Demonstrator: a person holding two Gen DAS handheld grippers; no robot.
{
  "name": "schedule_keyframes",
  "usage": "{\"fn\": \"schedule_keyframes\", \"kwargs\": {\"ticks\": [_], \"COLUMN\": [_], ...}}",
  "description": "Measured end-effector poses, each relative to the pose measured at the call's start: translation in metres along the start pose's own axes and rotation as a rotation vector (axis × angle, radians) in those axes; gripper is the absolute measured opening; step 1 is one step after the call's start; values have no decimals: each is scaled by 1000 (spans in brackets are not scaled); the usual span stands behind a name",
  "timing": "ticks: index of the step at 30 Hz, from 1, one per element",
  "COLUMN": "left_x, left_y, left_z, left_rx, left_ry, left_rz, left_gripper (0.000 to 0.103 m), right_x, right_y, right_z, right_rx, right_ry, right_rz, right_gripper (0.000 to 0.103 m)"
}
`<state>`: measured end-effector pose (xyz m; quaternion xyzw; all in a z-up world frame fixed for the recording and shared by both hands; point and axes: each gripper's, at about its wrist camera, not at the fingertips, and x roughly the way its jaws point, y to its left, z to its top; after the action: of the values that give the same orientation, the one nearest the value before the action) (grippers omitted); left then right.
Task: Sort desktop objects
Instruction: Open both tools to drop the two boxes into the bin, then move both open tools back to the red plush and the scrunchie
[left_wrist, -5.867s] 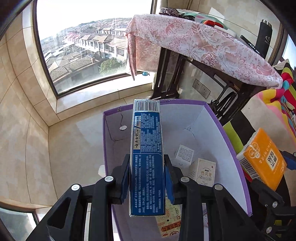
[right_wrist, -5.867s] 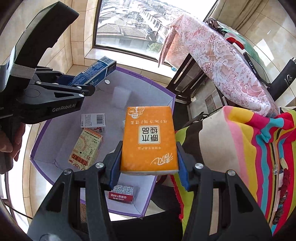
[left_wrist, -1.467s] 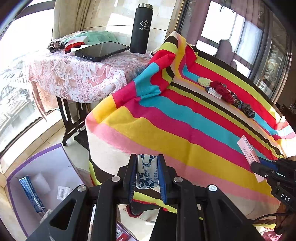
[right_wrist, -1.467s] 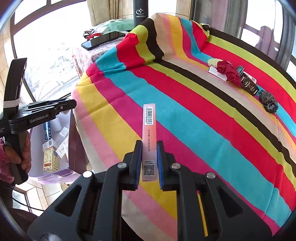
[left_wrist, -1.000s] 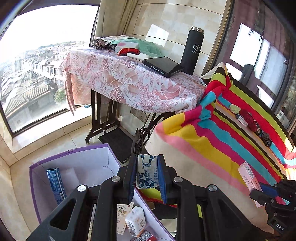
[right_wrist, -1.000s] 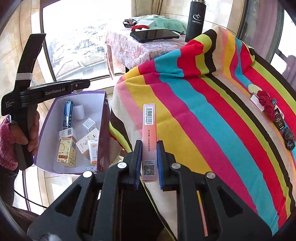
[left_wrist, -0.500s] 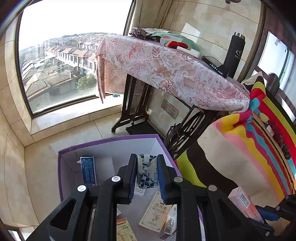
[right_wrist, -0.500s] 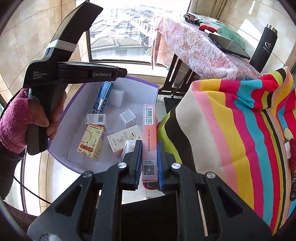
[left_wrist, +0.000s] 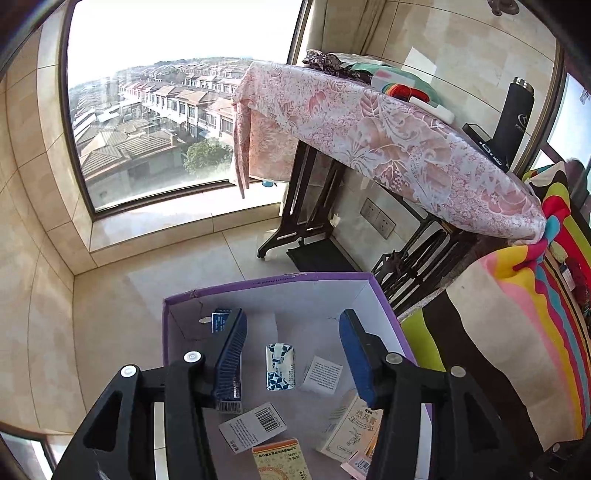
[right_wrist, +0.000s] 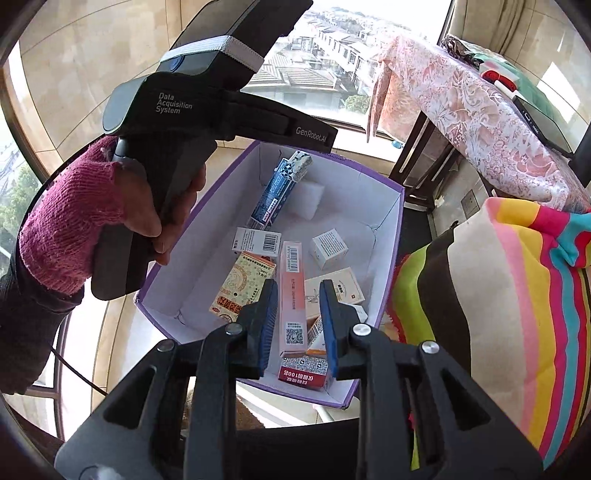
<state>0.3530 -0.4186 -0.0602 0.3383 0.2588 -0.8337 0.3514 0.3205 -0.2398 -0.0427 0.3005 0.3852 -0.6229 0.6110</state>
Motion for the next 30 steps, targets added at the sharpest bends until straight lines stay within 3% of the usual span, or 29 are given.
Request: {"fn": "schedule_keyframes", "kwargs": {"ticks": [1,3,9,13,19,23,27,30], "left_x": [-2,-6,0,2,-14,-29,-33,-34], "left_y": [0,-1,-15,-42,-130,-219,-311,-386], "left_z": [0,0,3,-1,-5,-4,1,8], "left_rx": [-2,8,36,107,289,433,495,533], "left_ry": [-9,-31,18,53,68,67,86,60], "left_rz": [13,38,100,70,-101,-246,-418,-471], "left_gripper": [84,86,86,86,86,86,86,86], "right_x": [-1,-4,-22,-49,-107,-142,-176,-199], "right_y": [0,-3,-29,-61,-131,-192,-251,-292], "right_z": [-1,-5,-19,-37,-89,-143,-202,-244], "right_rx": [1,18,115,210,377,523,688,781], "right_ry": [-6,-17,-35,-70,-122,-111,-103,-91], "right_rz": [3,6,-27,-102,-304,-442,-532,-594], "right_gripper": [50,57,57,60,70,74,77,77]}}
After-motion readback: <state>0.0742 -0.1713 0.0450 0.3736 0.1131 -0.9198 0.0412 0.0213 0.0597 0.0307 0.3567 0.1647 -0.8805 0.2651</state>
